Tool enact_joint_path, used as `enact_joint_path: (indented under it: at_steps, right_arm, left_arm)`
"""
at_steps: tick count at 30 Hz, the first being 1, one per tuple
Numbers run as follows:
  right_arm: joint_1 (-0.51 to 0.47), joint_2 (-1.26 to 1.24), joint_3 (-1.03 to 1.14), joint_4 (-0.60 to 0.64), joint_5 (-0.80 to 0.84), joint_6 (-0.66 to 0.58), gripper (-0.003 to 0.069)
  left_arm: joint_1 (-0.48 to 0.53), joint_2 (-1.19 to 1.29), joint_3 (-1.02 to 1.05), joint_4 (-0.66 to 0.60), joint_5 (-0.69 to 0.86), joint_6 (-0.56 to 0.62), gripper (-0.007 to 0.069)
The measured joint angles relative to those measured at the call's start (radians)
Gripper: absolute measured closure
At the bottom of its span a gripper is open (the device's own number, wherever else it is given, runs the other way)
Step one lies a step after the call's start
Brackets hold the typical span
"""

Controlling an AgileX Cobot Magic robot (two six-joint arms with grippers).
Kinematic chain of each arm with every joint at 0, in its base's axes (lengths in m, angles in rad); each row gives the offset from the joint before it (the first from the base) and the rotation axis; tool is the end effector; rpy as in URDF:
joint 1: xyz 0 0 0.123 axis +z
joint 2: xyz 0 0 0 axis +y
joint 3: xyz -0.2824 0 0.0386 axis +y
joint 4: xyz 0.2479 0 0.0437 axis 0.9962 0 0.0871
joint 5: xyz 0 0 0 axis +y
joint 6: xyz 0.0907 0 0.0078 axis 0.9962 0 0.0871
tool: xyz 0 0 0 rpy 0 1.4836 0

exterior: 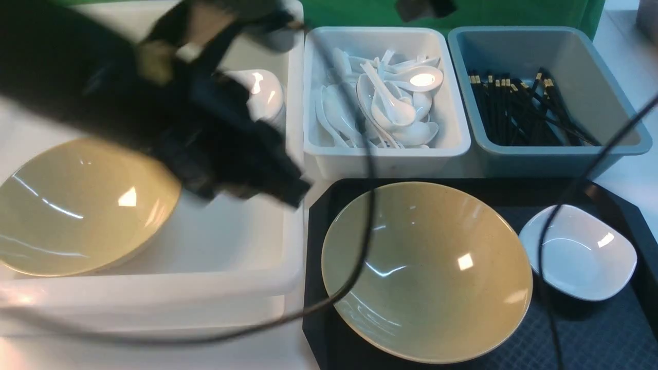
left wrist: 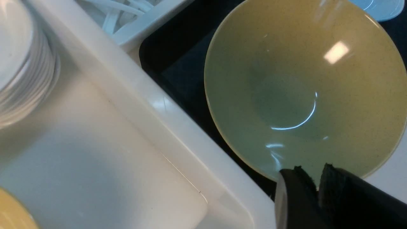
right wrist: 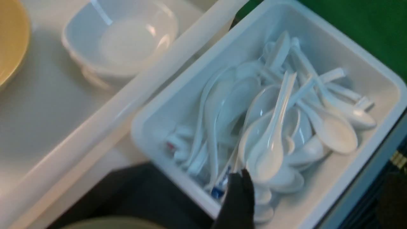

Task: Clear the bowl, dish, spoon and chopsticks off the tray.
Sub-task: Use the left arm to grab the yellow noodle bowl on the left

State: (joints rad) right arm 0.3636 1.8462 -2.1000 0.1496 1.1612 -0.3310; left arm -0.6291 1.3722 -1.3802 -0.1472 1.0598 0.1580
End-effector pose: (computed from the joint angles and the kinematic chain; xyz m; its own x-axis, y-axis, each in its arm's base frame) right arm 0.3737 0.1555 0.4230 -0.5382 -0.4886 -0.6867 -0.6061 0.7906 -0.0875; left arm 0.2206 -0.1750 0.3791 -0.6049 0.5451 -0.5804 0.6972 0.7147 -0.0554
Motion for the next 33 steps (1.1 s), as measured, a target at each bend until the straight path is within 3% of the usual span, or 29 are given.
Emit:
enact_joint_path:
  at_steps: [7,9,14,19,25,28,30,31,32,33]
  right_arm:
    - [-0.001,-0.231,0.136,-0.034,0.088,-0.009,0.0193]
    - [-0.001,-0.374,0.293,-0.045,0.091,-0.007,0.0247]
    - [-0.001,-0.616,0.593,-0.045,0.089,-0.007,0.0347]
    - [-0.001,-0.831,0.873,-0.048,-0.024,-0.006,0.0447]
    - [-0.001,-0.913,0.986,-0.049,-0.093,-0.006,0.0476]
    - [-0.001,-0.911,0.993,-0.049,-0.109,-0.006,0.0476]
    - [-0.001,-0.910,0.993,-0.049,-0.121,-0.006,0.0476]
    - [-0.001,-0.910,0.993,-0.049,-0.122,-0.006,0.0476]
    - [-0.002,-0.910,0.993,-0.049,-0.133,-0.006,0.0476]
    - [-0.002,-0.910,0.993,-0.050,-0.135,-0.006,0.0476]
  left_arm:
    - [-0.016,0.297,-0.247,-0.061,0.081,0.150,0.0262]
    - [-0.035,0.419,-0.323,-0.057,0.109,0.168,0.0175]
    - [-0.064,0.585,-0.410,0.017,0.131,0.172,0.0135]
    - [-0.073,0.698,-0.440,0.156,0.092,0.163,0.0135]
    - [-0.071,0.763,-0.441,0.168,0.052,0.096,0.0151]
    - [-0.071,0.784,-0.443,0.128,0.053,0.069,0.0265]
    - [-0.070,0.790,-0.443,0.126,0.057,0.053,0.0398]
    - [-0.070,0.790,-0.444,0.124,0.057,0.053,0.0398]
    - [-0.067,0.780,-0.450,0.096,0.076,0.046,0.0457]
    - [-0.067,0.772,-0.452,0.091,0.081,0.043,0.0468]
